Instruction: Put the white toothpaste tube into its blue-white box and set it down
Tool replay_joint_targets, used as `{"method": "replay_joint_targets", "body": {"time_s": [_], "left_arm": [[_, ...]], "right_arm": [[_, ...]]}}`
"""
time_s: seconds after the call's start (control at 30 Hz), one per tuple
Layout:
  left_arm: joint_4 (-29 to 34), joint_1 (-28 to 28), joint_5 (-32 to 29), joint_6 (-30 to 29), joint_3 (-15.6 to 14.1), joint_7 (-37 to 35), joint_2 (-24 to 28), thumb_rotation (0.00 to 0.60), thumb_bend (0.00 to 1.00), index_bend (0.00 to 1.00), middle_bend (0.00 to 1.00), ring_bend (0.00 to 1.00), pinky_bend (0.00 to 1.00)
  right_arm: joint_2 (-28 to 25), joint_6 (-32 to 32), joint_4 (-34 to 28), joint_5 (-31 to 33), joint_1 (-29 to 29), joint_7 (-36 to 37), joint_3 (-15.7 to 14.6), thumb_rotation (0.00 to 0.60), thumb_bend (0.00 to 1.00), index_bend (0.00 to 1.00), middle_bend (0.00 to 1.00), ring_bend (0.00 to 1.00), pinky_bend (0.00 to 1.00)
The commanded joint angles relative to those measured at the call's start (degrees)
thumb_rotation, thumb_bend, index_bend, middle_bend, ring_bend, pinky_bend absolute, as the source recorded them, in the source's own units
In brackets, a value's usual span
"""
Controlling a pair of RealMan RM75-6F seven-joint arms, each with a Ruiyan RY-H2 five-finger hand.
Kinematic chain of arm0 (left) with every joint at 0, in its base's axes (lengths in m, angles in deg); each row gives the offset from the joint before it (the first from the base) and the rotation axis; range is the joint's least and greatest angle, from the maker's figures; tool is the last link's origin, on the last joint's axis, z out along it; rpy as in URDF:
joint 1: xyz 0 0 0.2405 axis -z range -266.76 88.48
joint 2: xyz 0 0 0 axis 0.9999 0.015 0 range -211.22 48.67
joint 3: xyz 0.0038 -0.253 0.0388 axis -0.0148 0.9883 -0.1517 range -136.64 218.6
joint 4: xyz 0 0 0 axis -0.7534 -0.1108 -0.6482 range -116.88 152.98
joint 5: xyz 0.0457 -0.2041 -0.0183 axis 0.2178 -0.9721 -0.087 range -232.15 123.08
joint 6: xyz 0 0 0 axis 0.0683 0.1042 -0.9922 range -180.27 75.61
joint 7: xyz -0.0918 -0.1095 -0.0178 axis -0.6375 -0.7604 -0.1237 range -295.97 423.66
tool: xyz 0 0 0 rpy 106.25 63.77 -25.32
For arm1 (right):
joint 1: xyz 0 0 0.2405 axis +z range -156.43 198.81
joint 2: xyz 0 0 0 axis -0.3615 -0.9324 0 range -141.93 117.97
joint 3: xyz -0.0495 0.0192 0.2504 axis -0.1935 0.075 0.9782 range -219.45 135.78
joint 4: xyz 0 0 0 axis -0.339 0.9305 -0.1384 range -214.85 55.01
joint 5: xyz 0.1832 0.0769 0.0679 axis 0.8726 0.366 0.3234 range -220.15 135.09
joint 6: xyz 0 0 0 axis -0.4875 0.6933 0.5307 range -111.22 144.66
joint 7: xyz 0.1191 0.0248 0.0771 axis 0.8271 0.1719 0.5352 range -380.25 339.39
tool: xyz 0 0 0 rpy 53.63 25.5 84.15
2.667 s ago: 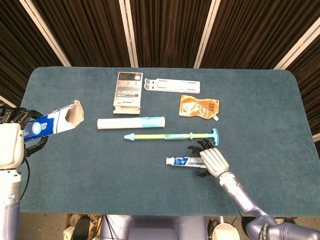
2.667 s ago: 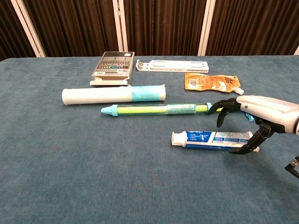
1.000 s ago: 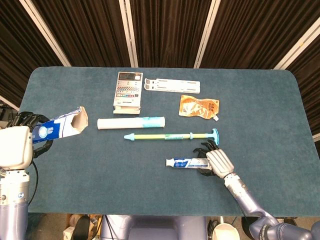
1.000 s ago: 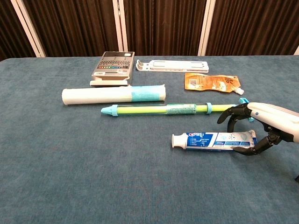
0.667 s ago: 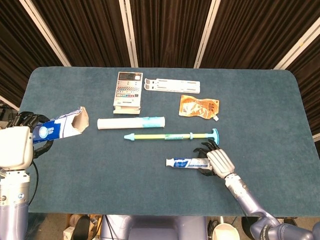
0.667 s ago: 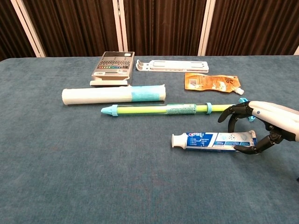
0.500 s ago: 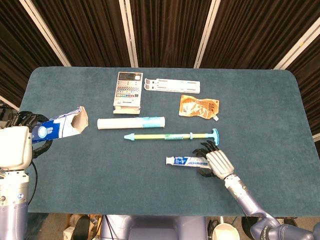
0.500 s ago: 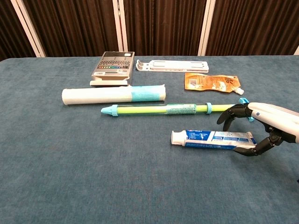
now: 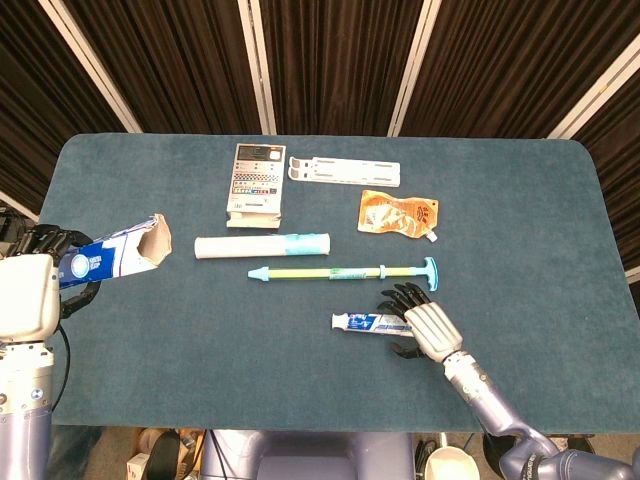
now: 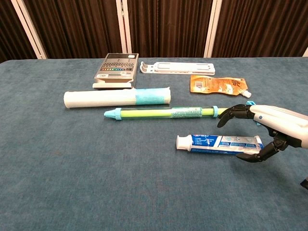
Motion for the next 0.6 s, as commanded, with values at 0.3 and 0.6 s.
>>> {"method": "replay_joint_targets", "body": {"time_s": [0.3, 0.6], "left_arm": [[0.1, 0.1, 0.0, -0.1, -0.1, 1.1, -0.1, 0.600, 0.34, 0.43, 0.41, 0.25, 0.34], [0.3, 0.3, -0.6, -0.3, 0.3, 1.8, -0.4, 0.600, 0.34, 0.44, 0.41, 0.25, 0.34]], "right_arm": [[3.0, -0.8, 5.6, 0.4, 0.6, 2.9, 0.3, 0.600, 0.30, 0.27, 0.30, 0.04, 0.00], [4.4, 0.1, 8.4, -0.7, 0.4, 5.6, -0.5, 0.600, 0.30, 0.27, 0.30, 0.05, 0.00]]}}
